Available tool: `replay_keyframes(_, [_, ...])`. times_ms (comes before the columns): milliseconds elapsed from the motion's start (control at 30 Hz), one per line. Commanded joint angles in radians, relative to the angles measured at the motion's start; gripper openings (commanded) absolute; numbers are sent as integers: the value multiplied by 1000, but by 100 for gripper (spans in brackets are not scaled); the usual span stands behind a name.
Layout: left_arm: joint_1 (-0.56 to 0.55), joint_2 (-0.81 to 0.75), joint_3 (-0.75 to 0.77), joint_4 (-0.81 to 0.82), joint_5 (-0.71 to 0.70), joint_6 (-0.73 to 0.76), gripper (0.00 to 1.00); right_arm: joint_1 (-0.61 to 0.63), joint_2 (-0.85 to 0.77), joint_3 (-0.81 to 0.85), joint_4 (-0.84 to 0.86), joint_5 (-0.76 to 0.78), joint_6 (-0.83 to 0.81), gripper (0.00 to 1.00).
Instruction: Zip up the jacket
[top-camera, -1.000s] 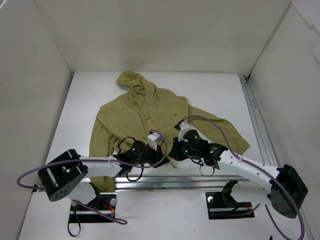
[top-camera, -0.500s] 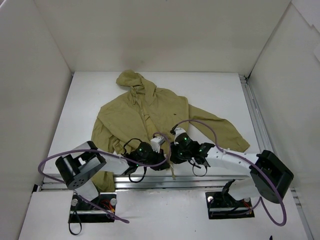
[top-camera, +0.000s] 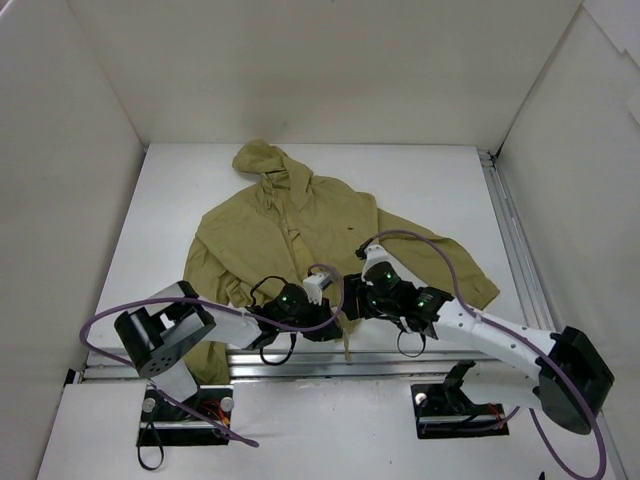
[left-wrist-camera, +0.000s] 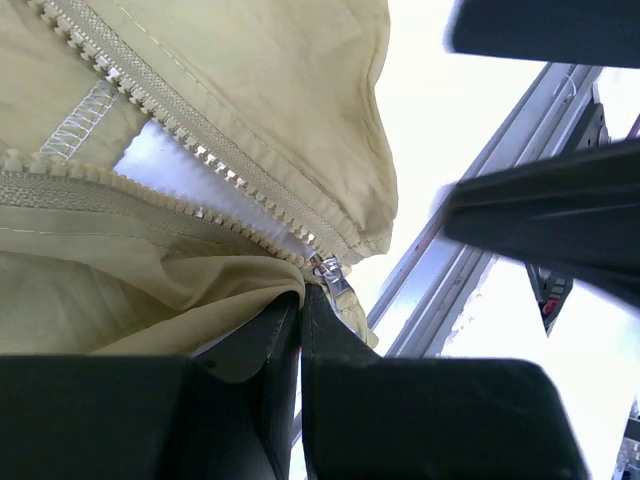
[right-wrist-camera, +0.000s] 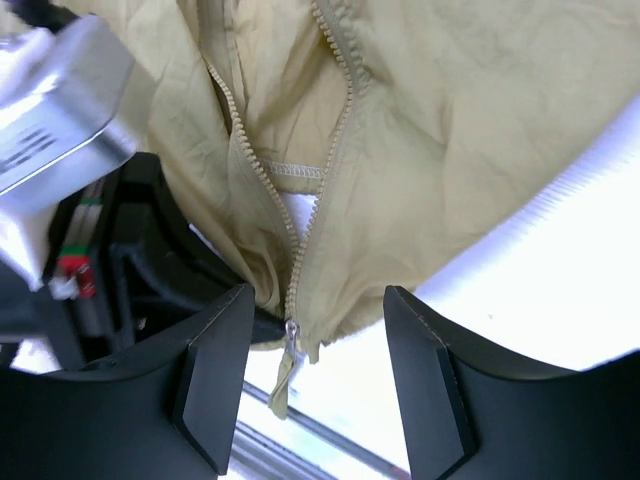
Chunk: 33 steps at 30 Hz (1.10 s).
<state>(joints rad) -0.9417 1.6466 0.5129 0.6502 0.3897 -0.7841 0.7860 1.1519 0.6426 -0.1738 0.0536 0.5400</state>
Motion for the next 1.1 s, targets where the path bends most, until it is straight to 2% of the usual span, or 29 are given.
replay_keyframes(0, [-8, 8, 27, -7, -15, -24, 0, 15, -79, 8, -36, 45, 23, 51])
replay_keyframes(267, [-8, 12, 29, -6, -40, -55, 0, 87, -136, -34, -128, 42, 118, 34])
replay_keyframes(700, [-8, 18, 22, 20, -60, -90, 0, 225, -60, -64, -128, 58, 256, 36])
replay_keyframes(1067, [-8, 12, 24, 25, -75, -115, 0, 226, 46, -52, -76, 60, 268, 33])
